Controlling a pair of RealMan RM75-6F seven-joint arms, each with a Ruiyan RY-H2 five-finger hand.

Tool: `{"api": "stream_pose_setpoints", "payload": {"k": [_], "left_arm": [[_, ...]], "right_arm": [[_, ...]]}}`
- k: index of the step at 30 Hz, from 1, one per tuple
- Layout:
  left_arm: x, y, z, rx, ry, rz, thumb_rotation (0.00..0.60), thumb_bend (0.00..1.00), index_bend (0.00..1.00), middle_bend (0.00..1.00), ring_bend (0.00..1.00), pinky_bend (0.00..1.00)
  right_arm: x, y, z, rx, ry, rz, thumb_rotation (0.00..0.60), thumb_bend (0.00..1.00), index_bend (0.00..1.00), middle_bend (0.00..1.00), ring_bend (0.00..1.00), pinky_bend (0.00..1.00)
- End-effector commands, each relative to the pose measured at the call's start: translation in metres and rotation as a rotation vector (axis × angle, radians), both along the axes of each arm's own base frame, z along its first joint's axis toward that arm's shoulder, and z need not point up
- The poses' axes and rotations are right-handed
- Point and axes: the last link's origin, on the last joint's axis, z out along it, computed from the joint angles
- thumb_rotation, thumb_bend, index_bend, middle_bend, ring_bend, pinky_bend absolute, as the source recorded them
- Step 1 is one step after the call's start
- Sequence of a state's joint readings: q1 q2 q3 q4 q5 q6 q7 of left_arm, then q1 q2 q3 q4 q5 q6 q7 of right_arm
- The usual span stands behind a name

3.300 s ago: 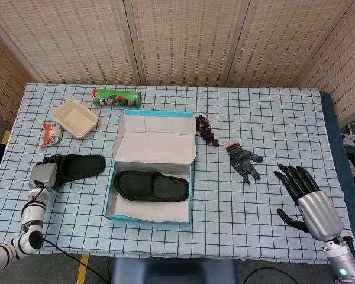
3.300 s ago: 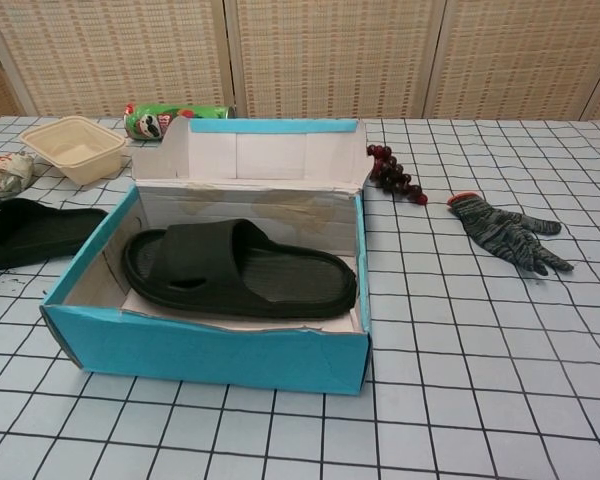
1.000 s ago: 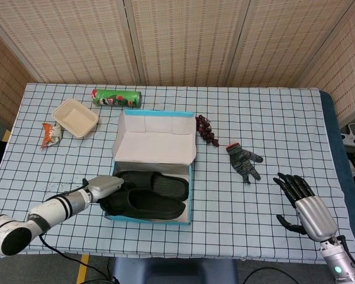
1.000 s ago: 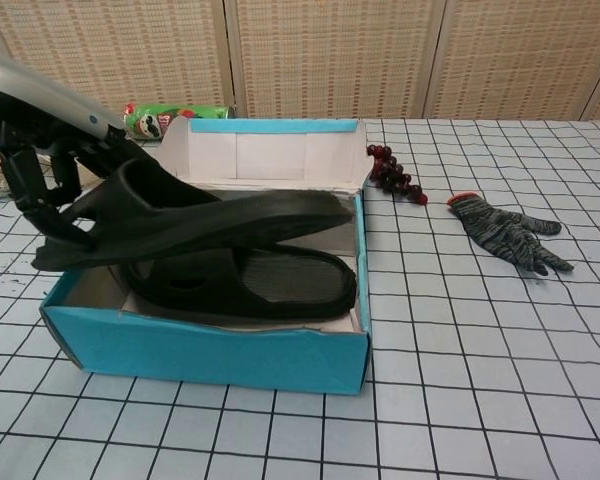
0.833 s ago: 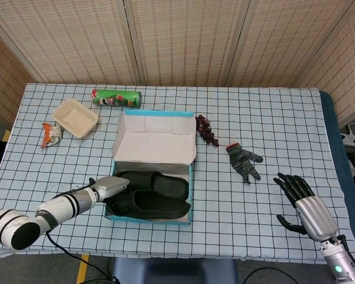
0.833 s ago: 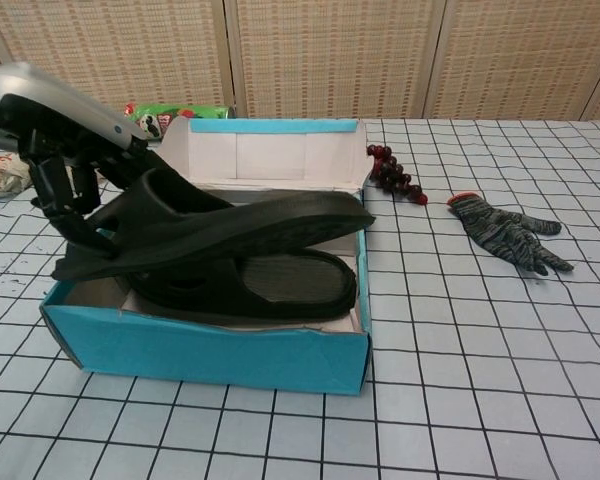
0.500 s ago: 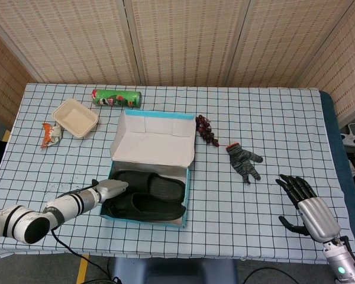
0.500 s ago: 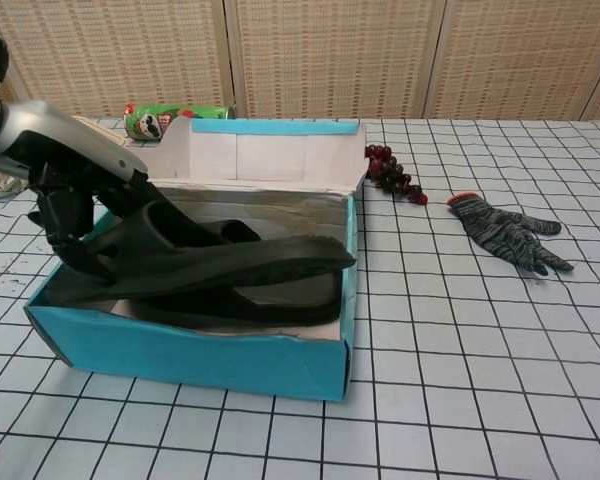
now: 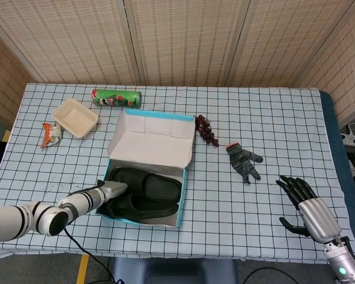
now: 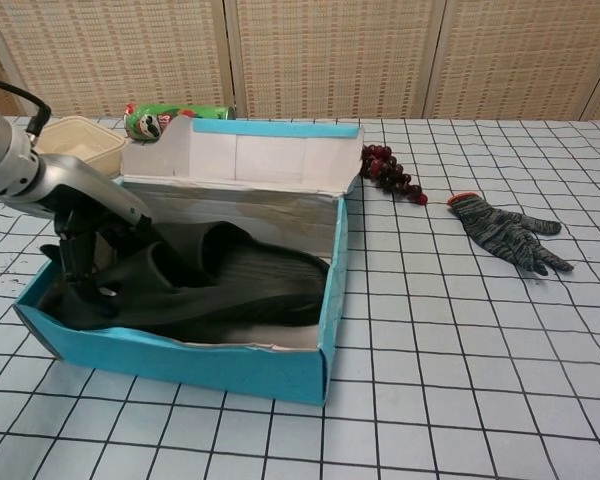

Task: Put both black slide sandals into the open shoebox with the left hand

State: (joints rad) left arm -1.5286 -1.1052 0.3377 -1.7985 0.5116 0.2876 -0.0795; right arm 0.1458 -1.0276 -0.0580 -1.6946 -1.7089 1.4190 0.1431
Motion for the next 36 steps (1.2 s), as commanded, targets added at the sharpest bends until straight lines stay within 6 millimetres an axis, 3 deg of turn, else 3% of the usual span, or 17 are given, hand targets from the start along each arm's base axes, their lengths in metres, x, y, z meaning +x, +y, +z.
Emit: {"api": "stream_pose_setpoints", "payload": {"k": [1,12,14,17,19,21,24,27,36], "left_arm": [[-0.003,0.002,-0.005,0.006,0.03,-0.009,0.6,0.88,0.69,0.89,0.64,0.88],[-0.008,0.003,-0.029,0.009,0.072,-0.011,0.6,0.86,0.68,0.88,0.64,0.87],[-0.007,0.004,-0.029,0.026,0.057,-0.02,0.6,0.81,0.63,0.83,0.63,0.85],[-0.003,0.003,-0.026,0.065,0.002,-0.028,0.6,0.67,0.3,0.52,0.5,0.73],[-0.002,0.001,-0.023,0.078,-0.035,-0.029,0.6,0.59,0.08,0.28,0.33,0.66],[-0.002,-0.001,-0.019,0.083,-0.062,-0.035,0.6,0.56,0.01,0.17,0.23,0.6],[-0.004,-0.004,-0.013,0.075,-0.08,-0.041,0.6,0.53,0.0,0.02,0.07,0.49],[-0.006,-0.007,-0.007,0.066,-0.087,-0.049,0.6,0.51,0.0,0.0,0.0,0.41],[-0.002,-0.011,0.02,0.045,-0.14,-0.031,0.6,0.51,0.0,0.0,0.0,0.28]], "right_arm": [[0.0,0.0,0.0,0.002,-0.001,-0.002,0.6,0.2,0.0,0.0,0.0,0.0],[-0.003,0.001,-0.001,0.01,-0.001,-0.01,0.6,0.2,0.0,0.0,0.0,0.0],[-0.003,0.0,0.0,0.009,-0.001,-0.011,0.6,0.2,0.0,0.0,0.0,0.0],[-0.003,0.0,0.001,0.007,-0.001,-0.011,0.6,0.2,0.0,0.0,0.0,0.0],[-0.003,0.001,0.001,0.008,-0.002,-0.011,0.6,0.2,0.0,0.0,0.0,0.0],[-0.003,0.001,0.001,0.009,-0.002,-0.012,0.6,0.2,0.0,0.0,0.0,0.0],[-0.003,0.001,0.0,0.011,-0.004,-0.009,0.6,0.2,0.0,0.0,0.0,0.0],[-0.001,0.001,-0.002,0.011,-0.005,-0.006,0.6,0.2,0.0,0.0,0.0,0.0],[0.004,-0.001,-0.007,0.012,0.005,-0.003,0.6,0.2,0.0,0.0,0.0,0.0]]}}
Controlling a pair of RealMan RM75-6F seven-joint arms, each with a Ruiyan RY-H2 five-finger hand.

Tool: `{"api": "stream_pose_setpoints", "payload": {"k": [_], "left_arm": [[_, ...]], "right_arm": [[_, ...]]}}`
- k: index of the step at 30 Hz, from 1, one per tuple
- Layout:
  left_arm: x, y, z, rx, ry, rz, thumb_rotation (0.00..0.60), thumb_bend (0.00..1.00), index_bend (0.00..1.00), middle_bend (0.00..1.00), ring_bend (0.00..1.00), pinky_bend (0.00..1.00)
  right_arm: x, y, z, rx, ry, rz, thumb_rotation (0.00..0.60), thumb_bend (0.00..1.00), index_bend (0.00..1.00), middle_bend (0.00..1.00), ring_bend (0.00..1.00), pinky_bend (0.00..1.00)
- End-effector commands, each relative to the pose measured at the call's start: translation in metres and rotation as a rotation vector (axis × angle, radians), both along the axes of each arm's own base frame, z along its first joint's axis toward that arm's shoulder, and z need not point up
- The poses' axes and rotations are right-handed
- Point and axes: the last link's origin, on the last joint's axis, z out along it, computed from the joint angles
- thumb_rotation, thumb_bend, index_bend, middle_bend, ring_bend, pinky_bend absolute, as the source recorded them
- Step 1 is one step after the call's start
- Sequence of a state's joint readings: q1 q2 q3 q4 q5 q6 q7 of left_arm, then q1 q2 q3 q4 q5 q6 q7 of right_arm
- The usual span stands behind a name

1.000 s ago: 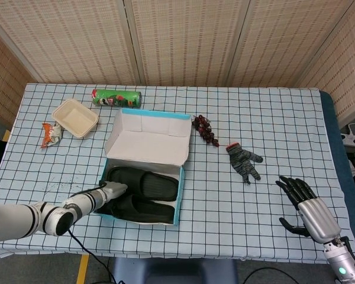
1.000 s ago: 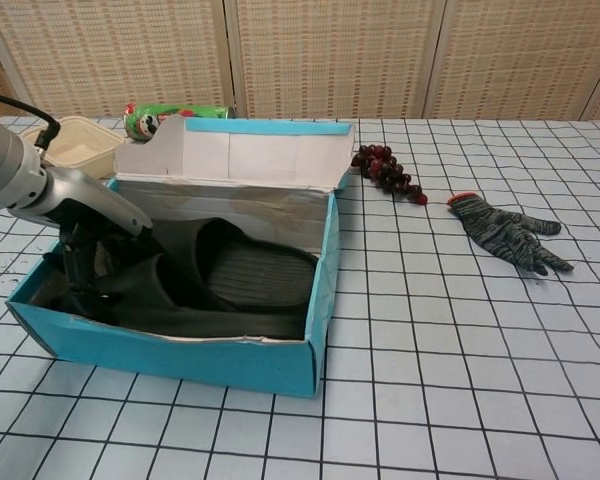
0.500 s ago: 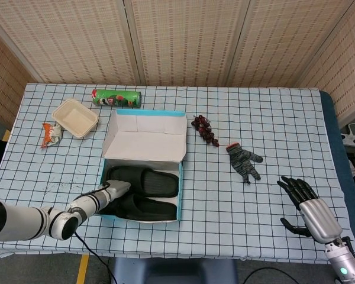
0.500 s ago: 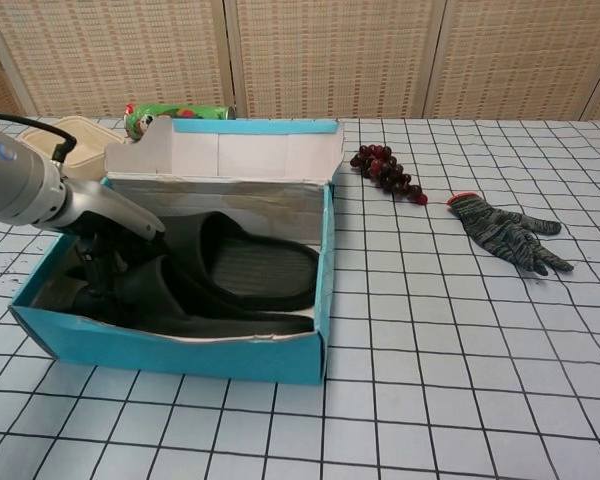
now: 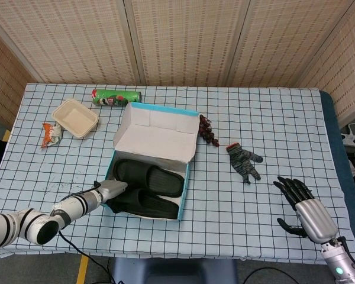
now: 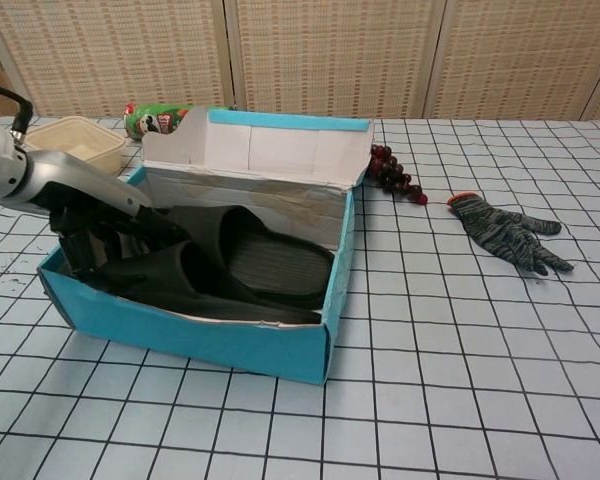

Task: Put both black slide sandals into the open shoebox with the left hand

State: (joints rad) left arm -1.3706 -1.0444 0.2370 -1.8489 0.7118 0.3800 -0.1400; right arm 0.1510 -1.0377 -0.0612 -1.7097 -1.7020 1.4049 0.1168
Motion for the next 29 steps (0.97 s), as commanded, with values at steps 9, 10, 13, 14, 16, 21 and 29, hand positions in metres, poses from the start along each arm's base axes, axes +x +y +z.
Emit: {"api": "stream_pose_setpoints", "payload": {"k": [9,10,13,14,16,21,29], "left_arm": [[0.001,-0.021,0.067,0.263,-0.204,-0.116,0.6,0.51,0.0,0.0,0.0,0.24],[-0.004,-0.027,0.075,0.338,-0.236,-0.15,0.6,0.5,0.0,0.0,0.0,0.22],[-0.049,-0.054,0.096,0.614,-0.23,-0.26,0.6,0.49,0.0,0.0,0.0,0.19],[-0.069,-0.064,0.1,0.693,-0.192,-0.273,0.6,0.49,0.0,0.0,0.0,0.17],[-0.114,-0.093,0.104,0.862,-0.097,-0.274,0.6,0.48,0.0,0.0,0.0,0.13],[-0.184,-0.153,0.103,1.147,-0.02,-0.246,0.6,0.47,0.0,0.0,0.0,0.07],[-0.205,-0.168,0.106,1.148,-0.019,-0.208,0.6,0.47,0.0,0.0,0.0,0.06]], "right_arm": [[0.006,0.003,-0.001,-0.021,0.016,0.012,0.6,0.2,0.0,0.0,0.0,0.0],[0.005,0.004,0.0,-0.033,0.028,0.011,0.6,0.2,0.0,0.0,0.0,0.0],[0.001,0.008,0.002,-0.101,0.096,-0.011,0.6,0.2,0.0,0.0,0.0,0.0],[-0.002,0.01,0.001,-0.123,0.125,-0.023,0.6,0.2,0.0,0.0,0.0,0.0],[-0.008,0.011,-0.001,-0.169,0.192,-0.059,0.6,0.2,0.0,0.0,0.0,0.0],[-0.019,0.01,-0.007,-0.231,0.259,-0.132,0.6,0.2,0.0,0.0,0.0,0.0],[-0.018,0.011,-0.008,-0.216,0.242,-0.146,0.6,0.2,0.0,0.0,0.0,0.0]]}}
